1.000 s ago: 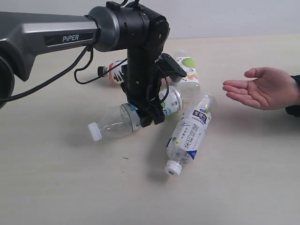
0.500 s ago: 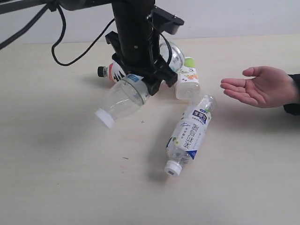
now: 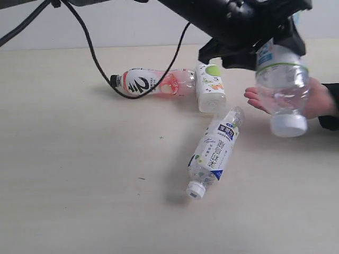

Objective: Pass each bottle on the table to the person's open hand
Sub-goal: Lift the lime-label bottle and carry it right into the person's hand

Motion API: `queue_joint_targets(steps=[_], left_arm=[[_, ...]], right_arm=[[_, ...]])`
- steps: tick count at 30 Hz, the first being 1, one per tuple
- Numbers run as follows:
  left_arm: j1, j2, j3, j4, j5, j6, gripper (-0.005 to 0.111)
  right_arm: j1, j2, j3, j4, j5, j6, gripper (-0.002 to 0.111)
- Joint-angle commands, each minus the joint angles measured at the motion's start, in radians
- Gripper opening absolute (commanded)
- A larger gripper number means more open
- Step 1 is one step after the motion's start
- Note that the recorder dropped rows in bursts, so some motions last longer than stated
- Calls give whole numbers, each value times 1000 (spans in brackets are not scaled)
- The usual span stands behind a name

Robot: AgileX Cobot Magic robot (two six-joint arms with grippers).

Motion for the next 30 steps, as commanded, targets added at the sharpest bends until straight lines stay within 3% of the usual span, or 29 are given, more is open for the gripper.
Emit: queue_joint_targets(steps=[1, 18, 30], left_arm=[[-29, 58, -3, -134, -186, -47, 0], [-19, 298, -118, -263, -231, -4, 2], [-19, 319, -132, -250, -243, 8, 67]], right_arm=[[-4, -6, 5, 1, -8, -4, 0], [-4, -6, 5, 1, -8, -4, 0], [-4, -6, 5, 1, -8, -4, 0]])
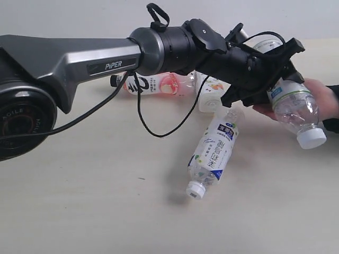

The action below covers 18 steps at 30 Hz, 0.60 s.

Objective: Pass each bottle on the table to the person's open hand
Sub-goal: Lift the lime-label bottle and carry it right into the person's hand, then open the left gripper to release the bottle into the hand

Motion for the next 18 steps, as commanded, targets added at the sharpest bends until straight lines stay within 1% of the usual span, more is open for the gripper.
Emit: queue_joint_targets(steps=[1, 4, 6, 18], left_arm=[[0, -2, -9, 5, -18, 13, 71], [0, -2, -9, 5, -9, 27, 82], [0, -2, -9, 5, -9, 27, 86], [4, -26, -9, 24, 49, 35, 85]], right_arm=[[-4, -6, 5, 1, -8, -4, 0], [-4, -6, 5, 1, -8, -4, 0], [-4, -6, 5, 1, -8, -4, 0], [-4, -6, 5, 1, -8, -4, 0]])
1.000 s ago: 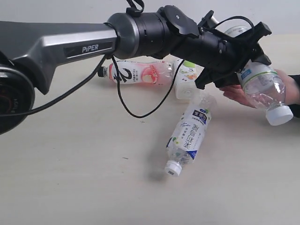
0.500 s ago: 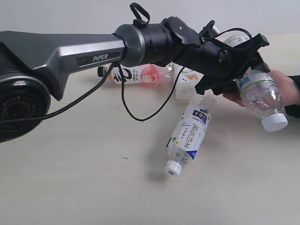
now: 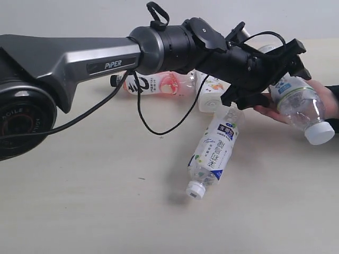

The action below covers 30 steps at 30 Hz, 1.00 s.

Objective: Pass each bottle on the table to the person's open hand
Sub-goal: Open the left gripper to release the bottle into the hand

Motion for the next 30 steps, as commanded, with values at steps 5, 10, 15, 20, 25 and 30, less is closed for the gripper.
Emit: queue_joint_targets(steps=[5, 10, 15, 20, 25, 30], left_arm=[[29, -78, -5, 73, 97, 12, 85], [60, -147, -5, 172, 234, 38, 85], [65, -205, -5, 339, 334, 38, 69], [65, -254, -2, 427, 431, 38, 16], [54, -331, 59, 585, 486, 49, 0], [28, -474, 269, 755, 392, 49, 0]], right_arm=[[-4, -6, 5, 1, -8, -4, 0], [-4, -6, 5, 1, -8, -4, 0], [-4, -6, 5, 1, -8, -4, 0], [-4, -6, 5, 1, -8, -4, 0], [-4, -6, 5, 1, -8, -4, 0], [-4, -6, 5, 1, -8, -4, 0]])
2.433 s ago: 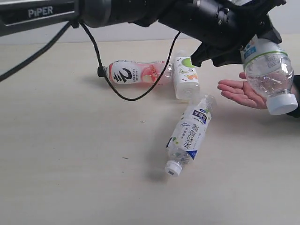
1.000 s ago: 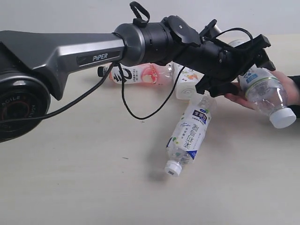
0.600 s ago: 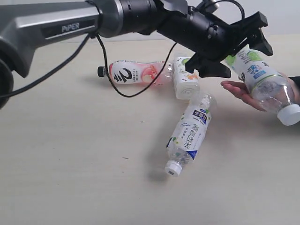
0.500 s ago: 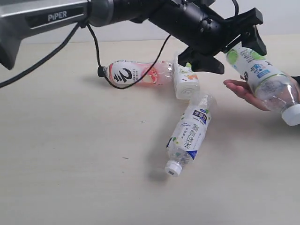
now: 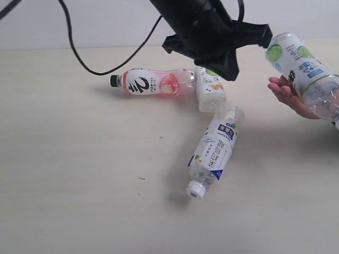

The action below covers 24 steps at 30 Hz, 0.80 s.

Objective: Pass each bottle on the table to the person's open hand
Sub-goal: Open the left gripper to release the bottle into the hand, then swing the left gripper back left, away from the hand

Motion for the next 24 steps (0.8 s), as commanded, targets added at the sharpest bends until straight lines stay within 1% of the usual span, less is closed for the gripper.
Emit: queue_joint_targets(steps=[1, 8, 11, 14, 18, 24], left_arm=[[-22, -139, 201, 129, -97, 11, 0], [-22, -383, 557, 166, -358, 24, 0], [-22, -479, 672, 192, -448, 24, 0], [-22, -553, 766, 195, -513, 28, 0], [-22, -629, 853, 202, -577, 52, 0], [-22, -700, 1004, 248, -734, 52, 0]], right_arm=[[-4, -6, 5, 1, -8, -4, 0], [-4, -6, 5, 1, -8, -4, 0], [-4, -6, 5, 1, -8, -4, 0], [-4, -6, 5, 1, -8, -4, 0], [-4, -6, 5, 1, -8, -4, 0], [-4, -6, 5, 1, -8, -4, 0]])
